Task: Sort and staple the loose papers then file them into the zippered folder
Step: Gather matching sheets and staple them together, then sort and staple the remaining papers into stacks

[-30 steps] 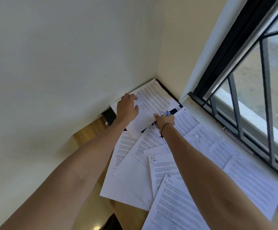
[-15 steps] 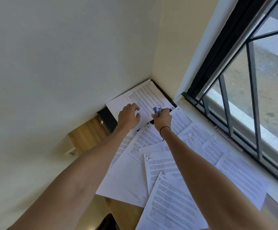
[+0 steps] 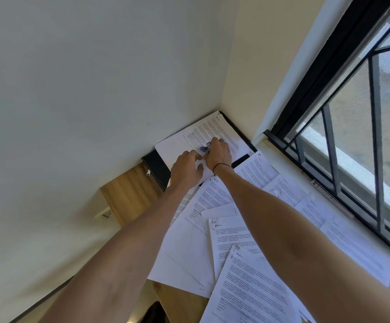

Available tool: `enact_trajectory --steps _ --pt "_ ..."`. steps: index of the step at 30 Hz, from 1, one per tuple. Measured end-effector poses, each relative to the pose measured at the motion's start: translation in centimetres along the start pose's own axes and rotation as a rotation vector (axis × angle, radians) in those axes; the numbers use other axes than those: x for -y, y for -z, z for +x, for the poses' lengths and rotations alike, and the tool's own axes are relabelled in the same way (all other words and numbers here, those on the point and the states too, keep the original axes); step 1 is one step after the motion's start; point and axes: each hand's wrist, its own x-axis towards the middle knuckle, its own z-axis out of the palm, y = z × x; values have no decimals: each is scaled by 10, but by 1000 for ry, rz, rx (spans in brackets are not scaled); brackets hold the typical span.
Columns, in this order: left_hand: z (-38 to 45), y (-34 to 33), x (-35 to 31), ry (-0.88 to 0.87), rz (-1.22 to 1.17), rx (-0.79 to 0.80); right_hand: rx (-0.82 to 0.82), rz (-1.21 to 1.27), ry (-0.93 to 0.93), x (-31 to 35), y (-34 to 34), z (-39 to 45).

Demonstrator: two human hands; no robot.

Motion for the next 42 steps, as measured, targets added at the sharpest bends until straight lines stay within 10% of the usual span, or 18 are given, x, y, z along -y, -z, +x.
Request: enact_trajectory --steps 30,42 --pt "-117 8 40 455 -191 -207 -50 127 -101 -83 11 -135" --pt "-128 7 74 633 -422 -14 -5 107 -69 -58 -9 -132"
